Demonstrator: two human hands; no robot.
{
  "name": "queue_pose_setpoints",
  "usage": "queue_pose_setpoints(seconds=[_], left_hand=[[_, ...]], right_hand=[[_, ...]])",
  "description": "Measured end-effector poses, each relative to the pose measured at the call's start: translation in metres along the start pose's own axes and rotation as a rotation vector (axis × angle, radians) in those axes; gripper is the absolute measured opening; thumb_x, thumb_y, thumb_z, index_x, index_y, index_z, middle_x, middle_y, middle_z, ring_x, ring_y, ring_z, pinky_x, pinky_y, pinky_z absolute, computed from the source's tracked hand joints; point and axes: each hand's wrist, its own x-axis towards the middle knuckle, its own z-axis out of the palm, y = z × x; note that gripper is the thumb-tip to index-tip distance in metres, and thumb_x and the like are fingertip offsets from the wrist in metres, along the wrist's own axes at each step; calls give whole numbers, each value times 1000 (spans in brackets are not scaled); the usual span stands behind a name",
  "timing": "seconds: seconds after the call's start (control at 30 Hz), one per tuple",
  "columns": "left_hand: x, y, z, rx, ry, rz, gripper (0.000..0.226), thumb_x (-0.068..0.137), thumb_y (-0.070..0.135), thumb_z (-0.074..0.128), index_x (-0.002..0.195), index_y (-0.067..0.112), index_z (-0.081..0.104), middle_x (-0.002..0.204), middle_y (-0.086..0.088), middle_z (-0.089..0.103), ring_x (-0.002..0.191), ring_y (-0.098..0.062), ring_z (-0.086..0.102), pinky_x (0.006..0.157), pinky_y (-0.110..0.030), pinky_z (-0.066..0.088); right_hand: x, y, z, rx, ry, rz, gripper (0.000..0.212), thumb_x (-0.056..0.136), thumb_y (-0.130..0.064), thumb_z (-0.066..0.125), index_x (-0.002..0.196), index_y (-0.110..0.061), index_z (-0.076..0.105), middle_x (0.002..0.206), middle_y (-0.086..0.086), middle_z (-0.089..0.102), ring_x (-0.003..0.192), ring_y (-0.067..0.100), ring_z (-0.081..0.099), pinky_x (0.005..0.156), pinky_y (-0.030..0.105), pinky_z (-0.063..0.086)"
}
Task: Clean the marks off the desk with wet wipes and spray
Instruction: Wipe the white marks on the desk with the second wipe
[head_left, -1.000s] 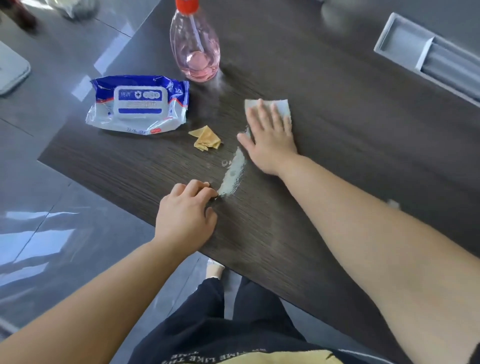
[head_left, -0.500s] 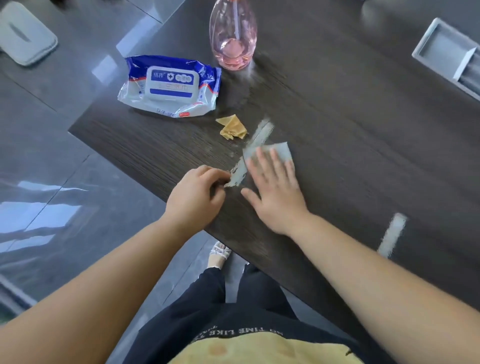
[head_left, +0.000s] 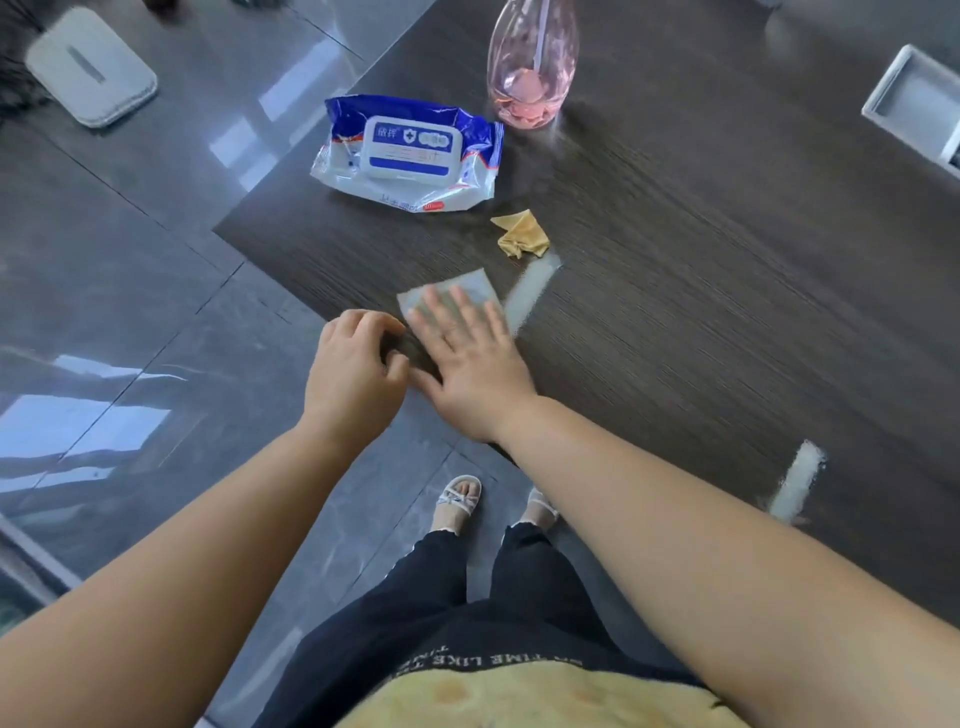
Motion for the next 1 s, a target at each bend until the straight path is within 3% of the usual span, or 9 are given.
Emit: queue_pose_setpoints(seconds=[0.1,0.2,0.4,0.63,0.7,0.8,0.87,0.93,1.0], left_hand=[[-3,-2,1,2,-7,21,27,85,9,50,111,9,58,119,-8,52,118,-25,38,94,-25,30],[-4,-5,1,4,-20,50,27,88,11,48,113,11,58,122,-6,50,120,-24,37,97,-29,31],[-1,-10,0,-74,1,35,26,87,7,47,110,7,58,118,-9,52,115,-25,42,91,-23,29],[-9,1,2,-136,-6,70,25,84,4,47,104,8,61,115,-9,52,112,-26,43,90,-23,32],[-17,11,9,-86,-77,135,25,85,5,47,106,9,61,117,-8,51,114,-27,40,90,-22,28],[-30,25,25,-32,-153,219,26,84,6,48,104,11,63,116,-6,54,113,-29,41,93,-26,29],[-38,32,33,-11,-170,234,26,83,9,47,103,12,64,115,-6,55,113,-30,42,94,-31,32],[-46,37,39,15,-172,255,31,81,16,43,103,12,64,116,-7,56,113,-31,41,93,-32,33],[-54,47,45,39,-171,296,41,78,24,36,105,12,64,117,-7,56,114,-32,41,95,-32,32]], right_hand=[[-47,26,14,4,5,-148,76,85,-66,-4,149,-27,1,154,-8,-14,142,14,-18,115,37,-14],[-83,65,15,-25,-24,-45,74,79,-69,-16,143,-31,-12,149,-12,-21,140,13,-22,116,39,-11],[-4,21,-6,86,7,253,64,98,-53,15,150,-26,-10,157,0,-20,144,22,-19,115,44,-13],[-70,-3,32,25,11,-29,65,93,-59,3,148,-25,-2,155,-5,-10,144,19,-12,114,38,-14],[-120,27,46,44,51,105,65,94,-59,-1,147,-23,9,155,-3,4,144,22,4,114,35,-9],[-174,80,47,138,12,516,60,95,-55,2,146,-26,-13,156,-5,-17,142,13,-17,114,32,-16],[-171,90,39,241,-19,773,60,98,-49,10,149,-24,-12,157,-1,-20,143,18,-19,117,40,-10],[-140,71,36,234,34,840,63,99,-48,13,151,-20,-8,157,3,-19,144,24,-16,117,45,-8],[-114,36,38,218,80,726,64,98,-48,15,150,-20,-9,157,2,-20,144,25,-17,115,45,-10]])
